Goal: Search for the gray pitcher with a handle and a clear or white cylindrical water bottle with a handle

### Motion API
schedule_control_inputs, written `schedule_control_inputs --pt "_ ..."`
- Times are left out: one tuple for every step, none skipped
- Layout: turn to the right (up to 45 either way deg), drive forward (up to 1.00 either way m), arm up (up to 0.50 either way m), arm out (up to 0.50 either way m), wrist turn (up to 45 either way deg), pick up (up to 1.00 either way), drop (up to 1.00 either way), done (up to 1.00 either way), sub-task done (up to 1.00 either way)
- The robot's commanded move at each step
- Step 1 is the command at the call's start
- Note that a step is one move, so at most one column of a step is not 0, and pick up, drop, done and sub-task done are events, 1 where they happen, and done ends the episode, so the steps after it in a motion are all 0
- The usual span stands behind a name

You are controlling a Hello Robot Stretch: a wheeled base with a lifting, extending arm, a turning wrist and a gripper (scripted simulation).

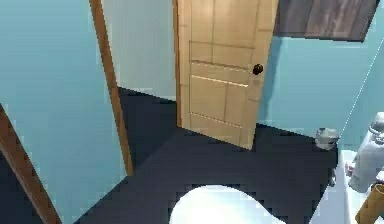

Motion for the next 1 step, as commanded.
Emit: schedule_control_inputs --pt "-45.0 0.00 0.00 0.00 0.0 0.00 0.00 0.00 0.00"
